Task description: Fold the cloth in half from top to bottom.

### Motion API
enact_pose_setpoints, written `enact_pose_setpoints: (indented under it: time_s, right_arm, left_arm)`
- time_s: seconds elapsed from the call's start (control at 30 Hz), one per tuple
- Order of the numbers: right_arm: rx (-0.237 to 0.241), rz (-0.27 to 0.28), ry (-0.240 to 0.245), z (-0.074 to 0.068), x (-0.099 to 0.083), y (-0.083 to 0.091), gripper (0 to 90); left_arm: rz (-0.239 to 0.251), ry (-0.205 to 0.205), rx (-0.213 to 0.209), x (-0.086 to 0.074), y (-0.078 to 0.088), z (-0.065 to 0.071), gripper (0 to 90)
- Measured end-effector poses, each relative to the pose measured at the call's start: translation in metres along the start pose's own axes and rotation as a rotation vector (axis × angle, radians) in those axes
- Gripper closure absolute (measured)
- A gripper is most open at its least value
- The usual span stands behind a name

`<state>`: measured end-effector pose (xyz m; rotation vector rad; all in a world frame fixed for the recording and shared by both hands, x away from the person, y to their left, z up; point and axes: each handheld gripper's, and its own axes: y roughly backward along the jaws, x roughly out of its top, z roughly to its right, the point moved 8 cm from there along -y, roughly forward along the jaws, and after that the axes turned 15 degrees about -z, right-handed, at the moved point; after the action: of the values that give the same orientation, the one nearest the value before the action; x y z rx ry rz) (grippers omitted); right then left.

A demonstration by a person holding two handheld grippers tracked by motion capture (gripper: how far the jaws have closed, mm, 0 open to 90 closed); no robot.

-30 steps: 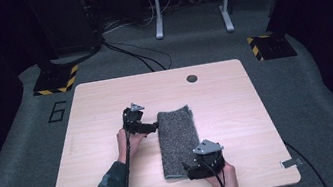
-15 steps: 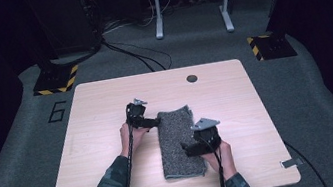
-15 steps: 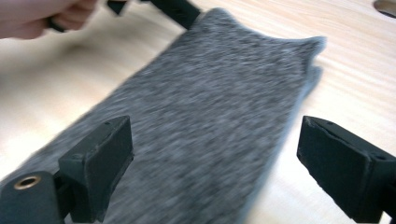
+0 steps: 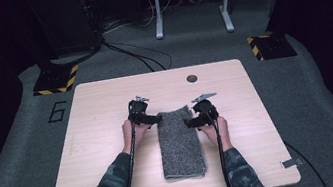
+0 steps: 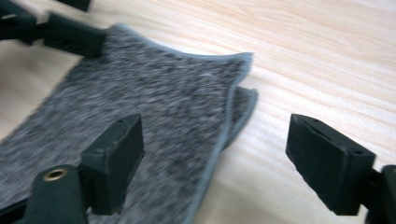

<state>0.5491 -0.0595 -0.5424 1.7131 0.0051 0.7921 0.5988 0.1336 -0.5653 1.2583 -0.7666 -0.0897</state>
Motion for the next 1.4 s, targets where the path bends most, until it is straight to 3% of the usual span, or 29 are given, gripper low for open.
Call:
enact_pose_setpoints:
  time_s: [0.1,0.17,0.23,0.33,0.47,0.63,0.73,1.0,1.1,1.4]
  right_arm:
    - [-0.007,-0.005,-0.047,0.011,0.007,-0.009,24.2]
    - [0.016,-0.011,-0.086,0.018,0.011,-0.015,26.2]
    - [-0.022,0.0,-0.095,0.025,0.015,-0.022,28.8]
    - [0.001,-0.035,-0.121,0.029,0.019,-0.032,31.6]
    - [-0.031,-0.044,-0.104,0.031,0.02,-0.04,39.9]
    - [-0.066,-0.031,-0.11,0.032,0.021,-0.042,48.6]
    - [-0.079,-0.041,-0.078,0.028,0.021,-0.042,56.3]
    - [-0.057,-0.058,-0.052,0.019,0.021,-0.042,77.3]
    - [-0.025,-0.055,-0.056,0.017,0.021,-0.042,84.2]
    - [-0.035,-0.048,-0.072,0.015,0.021,-0.042,87.2]
  left_arm:
    - [0.003,0.008,0.003,0.001,-0.002,0.0,17.6]
    - [-0.005,0.003,0.007,0.0,-0.003,0.0,18.4]
    - [-0.009,-0.008,0.018,0.0,-0.004,0.0,19.0]
    - [-0.011,-0.011,0.018,0.0,-0.006,0.001,21.8]
    - [-0.024,-0.034,0.018,-0.001,-0.007,0.003,32.7]
    - [-0.025,-0.064,0.049,0.0,-0.008,0.01,44.5]
    - [-0.017,-0.079,0.069,-0.001,-0.008,0.014,49.4]
    - [-0.018,-0.089,0.066,-0.002,-0.007,0.017,55.0]
    - [-0.007,-0.091,0.065,-0.003,-0.007,0.017,56.0]
    - [0.001,-0.097,0.038,-0.003,-0.007,0.025,75.5]
